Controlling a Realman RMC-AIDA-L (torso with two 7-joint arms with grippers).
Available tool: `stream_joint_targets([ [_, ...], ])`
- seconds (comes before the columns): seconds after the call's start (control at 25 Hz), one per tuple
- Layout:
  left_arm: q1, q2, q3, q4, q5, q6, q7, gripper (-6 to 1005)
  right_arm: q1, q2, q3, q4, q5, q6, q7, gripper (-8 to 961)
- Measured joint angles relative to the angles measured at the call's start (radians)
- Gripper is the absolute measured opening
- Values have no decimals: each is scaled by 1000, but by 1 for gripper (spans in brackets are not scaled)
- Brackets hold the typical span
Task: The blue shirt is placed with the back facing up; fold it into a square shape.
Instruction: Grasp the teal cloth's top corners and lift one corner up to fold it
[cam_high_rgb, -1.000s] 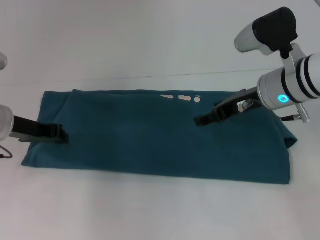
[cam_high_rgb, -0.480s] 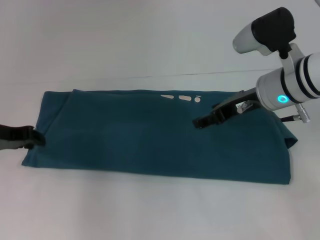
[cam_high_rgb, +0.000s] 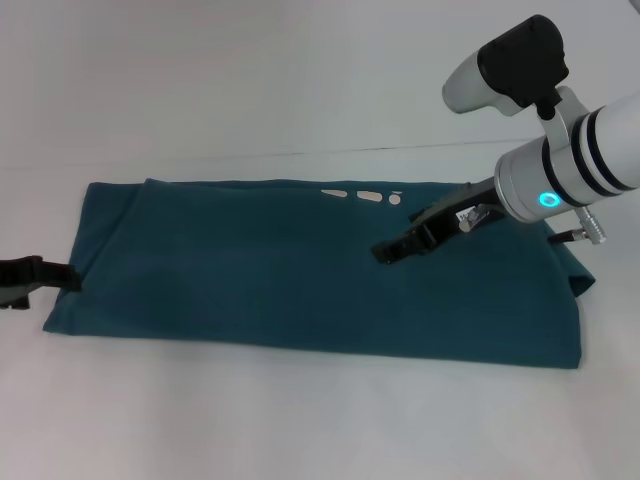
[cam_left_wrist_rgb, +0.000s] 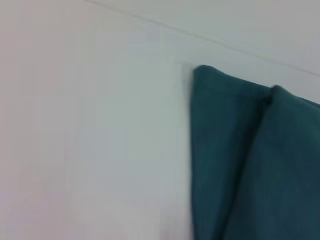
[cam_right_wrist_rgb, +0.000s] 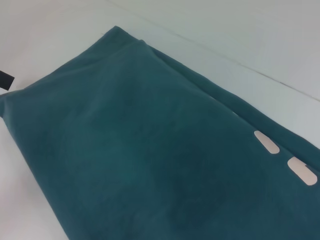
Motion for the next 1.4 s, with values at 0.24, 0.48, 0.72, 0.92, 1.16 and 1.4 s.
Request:
stream_joint_targets([
  [0.24, 2, 0, -1, -34, 14, -40, -11, 739, 6, 0, 1, 0, 2, 0, 0, 822],
  [0.48, 4, -2, 1, -52, 14, -46, -11, 835, 9, 0, 0, 0, 3, 0, -2, 822],
  [0.72, 1, -2, -1, -78, 14, -47, -12, 831, 11, 0, 0, 0, 3, 1, -2, 822],
  [0.92, -3, -1, 3, -86, 11, -36, -12, 828, 13, 0, 0, 0, 3, 5, -2, 822],
  [1.16, -17, -1, 6, -101, 6, -27, -11, 824, 13, 0, 0, 0, 3, 6, -4, 821],
  [1.4, -34, -2, 7, -110, 5, -18, -7, 820, 12, -1, 0, 0, 3, 6, -5, 821],
])
